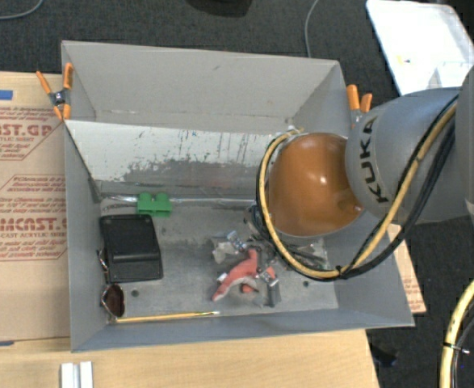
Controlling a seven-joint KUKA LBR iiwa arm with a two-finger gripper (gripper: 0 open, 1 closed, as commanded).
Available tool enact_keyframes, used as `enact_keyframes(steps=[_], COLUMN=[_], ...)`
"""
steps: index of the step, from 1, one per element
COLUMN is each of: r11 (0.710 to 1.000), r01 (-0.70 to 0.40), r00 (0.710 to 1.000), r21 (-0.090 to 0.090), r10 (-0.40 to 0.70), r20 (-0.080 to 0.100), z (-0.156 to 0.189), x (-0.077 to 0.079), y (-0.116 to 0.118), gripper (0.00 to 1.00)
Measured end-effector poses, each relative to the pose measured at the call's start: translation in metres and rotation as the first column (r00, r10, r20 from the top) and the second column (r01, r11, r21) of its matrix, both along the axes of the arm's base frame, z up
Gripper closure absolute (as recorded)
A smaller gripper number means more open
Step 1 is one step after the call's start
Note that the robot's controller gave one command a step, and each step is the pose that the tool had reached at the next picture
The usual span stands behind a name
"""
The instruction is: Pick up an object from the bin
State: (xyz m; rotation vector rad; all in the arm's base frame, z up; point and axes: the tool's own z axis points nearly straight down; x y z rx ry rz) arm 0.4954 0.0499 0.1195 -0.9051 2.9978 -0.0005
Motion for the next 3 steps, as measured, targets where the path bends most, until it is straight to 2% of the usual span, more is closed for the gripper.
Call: enact_keyframes(steps=[1, 2, 3], r11=[1.000, 1.000, 0.999], r01=[-0.001, -0.025, -0.032], r00=[1.000, 1.000, 0.999], r21=[0.001, 0.001, 0.004], r10=[0.001, 0.025, 0.032], r20=[0.003, 0.010, 0.014], z=[-0.043, -0.042, -0.048], x=[-0.012, -0.004, -0.007], y=[-0.016, -0.055, -0.068], gripper=[0.00, 0.00, 0.00])
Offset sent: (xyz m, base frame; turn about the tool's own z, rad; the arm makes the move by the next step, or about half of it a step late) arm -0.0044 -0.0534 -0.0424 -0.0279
